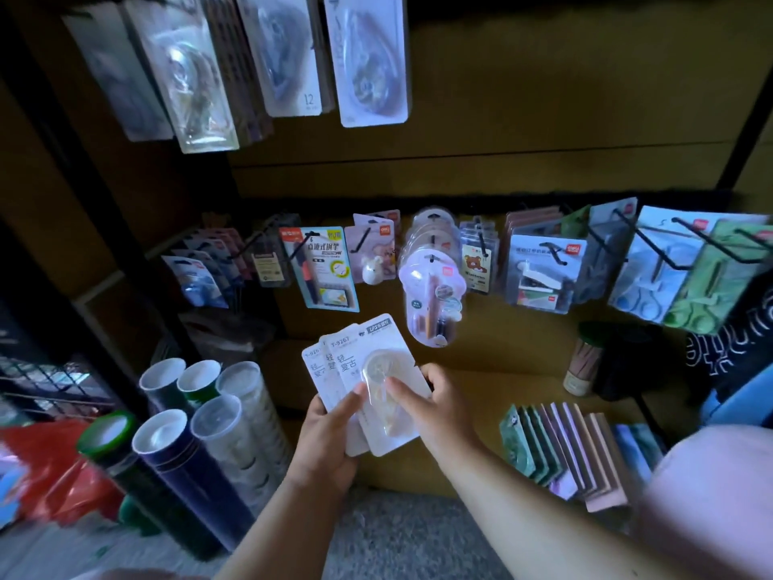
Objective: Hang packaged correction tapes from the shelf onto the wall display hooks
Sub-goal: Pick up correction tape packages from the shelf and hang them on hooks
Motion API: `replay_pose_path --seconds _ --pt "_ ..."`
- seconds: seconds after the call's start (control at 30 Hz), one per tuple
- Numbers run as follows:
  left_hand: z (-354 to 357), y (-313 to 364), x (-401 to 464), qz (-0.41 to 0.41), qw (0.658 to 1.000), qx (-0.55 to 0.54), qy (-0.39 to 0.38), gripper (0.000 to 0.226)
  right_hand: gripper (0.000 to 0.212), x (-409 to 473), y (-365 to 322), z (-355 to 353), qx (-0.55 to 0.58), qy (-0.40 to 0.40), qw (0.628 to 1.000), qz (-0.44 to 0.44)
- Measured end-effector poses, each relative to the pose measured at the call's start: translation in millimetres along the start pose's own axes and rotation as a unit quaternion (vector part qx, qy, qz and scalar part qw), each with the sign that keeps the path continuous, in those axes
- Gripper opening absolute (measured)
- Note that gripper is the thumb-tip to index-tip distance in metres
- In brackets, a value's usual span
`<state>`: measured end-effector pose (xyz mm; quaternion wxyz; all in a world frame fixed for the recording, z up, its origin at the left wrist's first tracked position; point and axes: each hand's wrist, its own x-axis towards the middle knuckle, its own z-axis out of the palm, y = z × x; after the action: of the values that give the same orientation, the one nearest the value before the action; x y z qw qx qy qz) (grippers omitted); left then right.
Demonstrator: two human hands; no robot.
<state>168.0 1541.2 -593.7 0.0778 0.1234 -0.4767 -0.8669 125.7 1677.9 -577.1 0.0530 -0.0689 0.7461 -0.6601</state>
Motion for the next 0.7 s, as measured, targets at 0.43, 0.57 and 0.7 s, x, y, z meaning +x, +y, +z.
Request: replay_pose_path --seconds 0.43,0.57,0.7 --pt "68 77 -24 0.089 0.982 -0.012 -0.164 0.059 0.026 -6 -83 -30 0.162 0.067 0.981 -0.087" --pt "90 100 -25 0.1 0.976 0.002 -0.191 0.051 0.019 -1 -114 -51 0.184 0.086 0.972 -0.117" --pt "113 126 -24 0.134 0.971 0.023 -0.198 0.047 0.022 10 -154 -71 0.179 0.113 0.964 -0.16"
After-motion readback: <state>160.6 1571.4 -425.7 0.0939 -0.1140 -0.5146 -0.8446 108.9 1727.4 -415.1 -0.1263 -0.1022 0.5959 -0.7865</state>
